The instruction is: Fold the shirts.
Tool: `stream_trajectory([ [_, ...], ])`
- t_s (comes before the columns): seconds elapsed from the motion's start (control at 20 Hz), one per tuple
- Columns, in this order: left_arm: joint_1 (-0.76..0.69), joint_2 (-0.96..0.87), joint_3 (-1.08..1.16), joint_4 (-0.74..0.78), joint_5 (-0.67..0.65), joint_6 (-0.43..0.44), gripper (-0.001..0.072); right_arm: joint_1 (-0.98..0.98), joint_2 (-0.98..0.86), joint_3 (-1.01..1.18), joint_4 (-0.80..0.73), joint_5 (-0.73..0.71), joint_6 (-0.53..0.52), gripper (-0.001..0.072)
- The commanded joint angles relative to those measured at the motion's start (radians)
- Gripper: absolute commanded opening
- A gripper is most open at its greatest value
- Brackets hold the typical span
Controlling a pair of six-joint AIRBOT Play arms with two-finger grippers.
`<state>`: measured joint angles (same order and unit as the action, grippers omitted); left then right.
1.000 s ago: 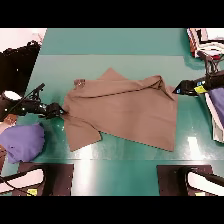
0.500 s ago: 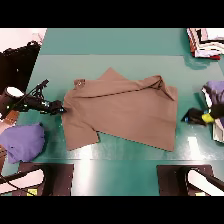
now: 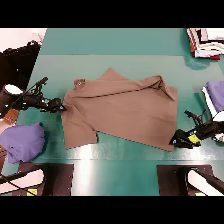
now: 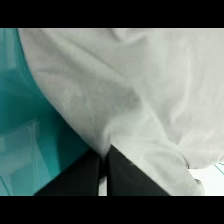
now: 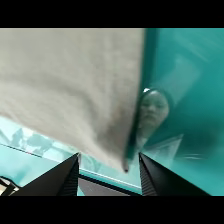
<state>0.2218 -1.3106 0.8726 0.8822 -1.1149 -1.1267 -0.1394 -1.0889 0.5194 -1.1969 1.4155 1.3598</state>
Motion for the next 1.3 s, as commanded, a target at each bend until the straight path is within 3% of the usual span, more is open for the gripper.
stream_trajectory([
  [0.0,0.0,0.001,0.001,0.0,-0.001,0.0,0.0024,0.092,-0.001,-0.028,0.002,-0.056,0.029,0.0431],
  [0.1,0.0,0.001,0.001,0.0,-0.005,0.0,0.0024,0.132,-0.001,-0.028,0.002,-0.045,0.03,0.0291],
  [0.15,0.0,0.001,0.001,0.0,-0.005,-0.004,0.0023,0.15,-0.001,-0.028,0.002,-0.045,0.03,0.0274],
  [0.2,0.0,0.001,0.001,0.0,-0.003,-0.028,0.0023,0.171,-0.001,-0.028,0.001,-0.047,0.029,0.0144],
  [0.25,0.0,0.007,0.001,0.002,0.0,-0.049,0.0022,0.187,-0.001,-0.028,0.0,-0.047,0.027,0.0063],
  [0.35,0.0,0.055,0.002,0.001,0.008,-0.051,0.0022,0.215,0.0,-0.023,0.001,-0.05,0.027,0.0014],
  [0.5,0.0,0.207,0.003,0.002,0.007,-0.055,0.0022,0.25,0.0,0.079,-0.002,-0.044,0.027,0.0014],
  [0.7,0.0,0.439,0.122,0.006,-0.058,-0.1,0.0023,0.27,0.0,0.425,-0.001,-0.007,0.027,0.0014],
  [0.85,0.0,0.55,0.348,0.034,-0.079,-0.187,0.0024,0.266,0.0,0.787,-0.007,0.006,0.027,0.0014],
  [1.25,0.0,0.59,1.078,0.023,-0.033,-0.265,0.0023,0.266,0.007,1.636,-0.122,0.002,0.028,0.0013],
])
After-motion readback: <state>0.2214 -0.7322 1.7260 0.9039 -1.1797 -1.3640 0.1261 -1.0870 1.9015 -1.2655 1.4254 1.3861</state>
